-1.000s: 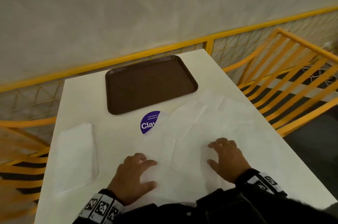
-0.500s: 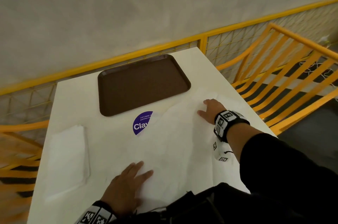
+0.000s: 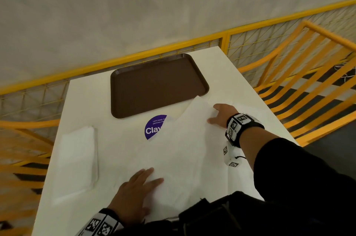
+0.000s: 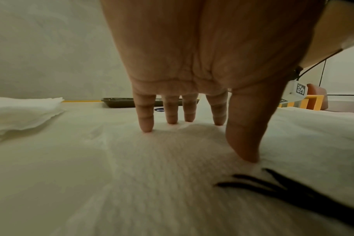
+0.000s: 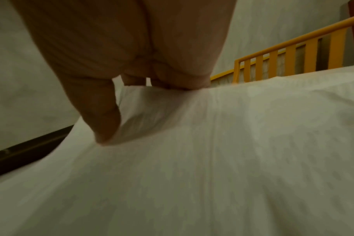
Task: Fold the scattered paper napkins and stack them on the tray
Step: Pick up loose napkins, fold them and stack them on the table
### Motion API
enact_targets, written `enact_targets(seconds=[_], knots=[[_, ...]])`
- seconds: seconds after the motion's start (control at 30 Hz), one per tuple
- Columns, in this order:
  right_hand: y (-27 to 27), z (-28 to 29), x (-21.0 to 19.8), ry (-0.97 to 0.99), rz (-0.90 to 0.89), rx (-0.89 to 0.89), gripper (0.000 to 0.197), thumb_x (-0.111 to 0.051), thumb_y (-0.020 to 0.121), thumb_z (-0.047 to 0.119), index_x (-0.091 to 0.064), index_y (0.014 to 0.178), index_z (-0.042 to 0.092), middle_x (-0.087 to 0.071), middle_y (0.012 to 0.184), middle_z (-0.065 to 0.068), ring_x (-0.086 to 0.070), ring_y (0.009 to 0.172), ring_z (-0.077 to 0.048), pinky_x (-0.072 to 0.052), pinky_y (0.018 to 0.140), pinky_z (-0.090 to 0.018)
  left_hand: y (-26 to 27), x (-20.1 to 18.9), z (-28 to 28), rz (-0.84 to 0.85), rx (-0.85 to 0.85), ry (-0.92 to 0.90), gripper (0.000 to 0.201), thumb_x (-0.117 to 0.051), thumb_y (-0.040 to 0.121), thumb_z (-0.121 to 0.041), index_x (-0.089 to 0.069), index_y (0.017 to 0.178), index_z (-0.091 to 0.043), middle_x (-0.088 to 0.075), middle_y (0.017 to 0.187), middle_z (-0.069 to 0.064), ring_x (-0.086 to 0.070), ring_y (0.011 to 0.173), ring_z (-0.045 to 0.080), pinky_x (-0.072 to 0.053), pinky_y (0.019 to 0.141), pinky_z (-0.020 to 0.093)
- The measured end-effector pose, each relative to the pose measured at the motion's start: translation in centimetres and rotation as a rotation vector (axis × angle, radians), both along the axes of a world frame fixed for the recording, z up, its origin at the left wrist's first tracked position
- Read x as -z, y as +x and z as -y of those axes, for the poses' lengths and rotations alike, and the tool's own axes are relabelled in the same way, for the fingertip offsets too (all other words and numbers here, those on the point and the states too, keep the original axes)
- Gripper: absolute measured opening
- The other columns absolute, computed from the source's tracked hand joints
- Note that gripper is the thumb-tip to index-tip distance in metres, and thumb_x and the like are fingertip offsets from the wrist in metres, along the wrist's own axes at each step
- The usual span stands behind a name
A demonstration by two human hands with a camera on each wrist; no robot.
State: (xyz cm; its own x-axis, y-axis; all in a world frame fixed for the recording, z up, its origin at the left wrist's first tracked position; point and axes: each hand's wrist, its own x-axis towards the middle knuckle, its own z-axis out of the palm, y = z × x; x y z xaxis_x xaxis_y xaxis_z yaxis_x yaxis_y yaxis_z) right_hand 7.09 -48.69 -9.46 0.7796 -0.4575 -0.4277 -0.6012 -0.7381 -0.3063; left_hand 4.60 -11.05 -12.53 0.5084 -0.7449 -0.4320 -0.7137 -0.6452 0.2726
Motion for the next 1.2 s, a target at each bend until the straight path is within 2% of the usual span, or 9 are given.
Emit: enact_targets(seconds=[0.13, 0.33, 0.43, 0.5, 0.7, 0.8, 0.93, 1.1, 1.2], knots=[[0.0, -1.5, -2.3, -0.068, 0.136, -0.122, 0.057, -0.053, 0.091, 0.047, -0.045, 0.137, 0.016, -0.050, 0.140, -0.008, -0.043, 0.129, -0.026, -0.035, 0.104, -0.033, 0.3, -1.4, 0.7, -0.015, -0.050, 0.033, 0.067, -0.051, 0.080, -0.056, -0.020, 0.139, -0.054, -0.006, 0.156, -0.016, -0.007, 0.144, 0.009, -0.026, 0.112, 0.036], [-1.5, -5.9, -9.2, 0.091, 0.453, -0.340, 0.017, -0.059, 0.091, 0.030, -0.046, 0.089, 0.020, -0.055, 0.082, 0.004, -0.049, 0.071, -0.011, -0.034, 0.059, -0.022, 1.5, -4.1, 3.0, -0.316, -0.518, -0.304, 0.111, -0.054, 0.053, -0.085, -0.028, 0.144, -0.028, -0.036, 0.145, -0.009, -0.040, 0.127, 0.007, -0.033, 0.103, 0.022], [-3.0, -7.4, -12.5, 0.275, 0.593, -0.303, 0.022, -0.063, 0.089, 0.033, -0.045, 0.078, 0.024, -0.056, 0.077, 0.008, -0.052, 0.069, -0.007, -0.039, 0.061, -0.018, 2.3, -5.9, 4.2, -0.582, -0.795, -0.600, 0.118, -0.073, 0.043, -0.075, -0.031, 0.142, -0.025, -0.046, 0.137, -0.003, -0.050, 0.120, 0.013, -0.041, 0.097, 0.029], [-3.9, -8.0, -13.5, 0.517, 0.661, -0.186, 0.024, -0.068, 0.084, 0.035, -0.054, 0.085, 0.016, -0.066, 0.086, -0.002, -0.062, 0.078, -0.019, -0.050, 0.073, -0.033, 2.6, -7.0, 4.5, -0.803, -0.949, -0.800, 0.125, -0.079, 0.024, -0.075, -0.039, 0.132, -0.025, -0.055, 0.125, -0.001, -0.054, 0.116, 0.018, -0.043, 0.099, 0.037], [-6.0, -8.6, -12.9, 0.941, 0.678, 0.006, 0.039, -0.070, 0.080, 0.031, -0.059, 0.109, 0.008, -0.070, 0.107, -0.015, -0.067, 0.099, -0.034, -0.048, 0.094, -0.058, 2.5, -8.6, 4.4, -1.172, -1.004, -0.941, 0.036, -0.061, 0.086, -0.029, -0.060, 0.115, -0.007, -0.067, 0.108, 0.011, -0.065, 0.093, 0.022, -0.052, 0.085, 0.036], [-6.8, -8.3, -11.5, 0.843, 0.650, 0.052, 0.026, -0.067, 0.087, 0.030, -0.063, 0.108, 0.015, -0.073, 0.102, -0.009, -0.070, 0.094, -0.029, -0.051, 0.091, -0.054, 2.7, -9.0, 4.2, -1.097, -1.006, -1.001, 0.020, -0.054, 0.090, -0.007, -0.060, 0.110, -0.004, -0.072, 0.090, 0.008, -0.069, 0.075, 0.016, -0.058, 0.067, 0.028], [-7.6, -8.2, -9.3, 0.667, 0.518, 0.068, 0.064, -0.072, 0.068, 0.061, -0.062, 0.119, 0.024, -0.068, 0.118, -0.002, -0.066, 0.105, -0.023, -0.052, 0.094, -0.046, 3.2, -9.5, 3.0, -0.885, -0.971, -1.045, 0.018, -0.056, 0.086, 0.008, -0.061, 0.094, -0.007, -0.067, 0.059, -0.002, -0.065, 0.056, 0.011, -0.053, 0.053, 0.021], [-8.8, -8.3, -8.3, 1.016, 0.534, 0.101, 0.041, -0.078, 0.069, 0.036, -0.073, 0.103, 0.013, -0.073, 0.105, -0.012, -0.067, 0.102, -0.036, -0.053, 0.090, -0.049, 3.8, -10.2, 1.4, -0.792, -0.932, -1.108, 0.014, -0.068, 0.065, 0.004, -0.073, 0.065, -0.009, -0.073, 0.071, 0.005, -0.068, 0.064, 0.016, -0.056, 0.057, 0.023], [-8.7, -8.7, -8.1, 1.036, 0.500, 0.141, 0.015, -0.058, 0.088, 0.004, -0.071, 0.095, 0.000, -0.072, 0.098, -0.017, -0.066, 0.094, -0.039, -0.055, 0.085, -0.042, 4.1, -10.1, 0.7, -0.724, -0.904, -1.066, 0.029, -0.062, 0.072, 0.014, -0.073, 0.057, -0.008, -0.074, 0.070, 0.004, -0.068, 0.064, 0.012, -0.054, 0.056, 0.018]])
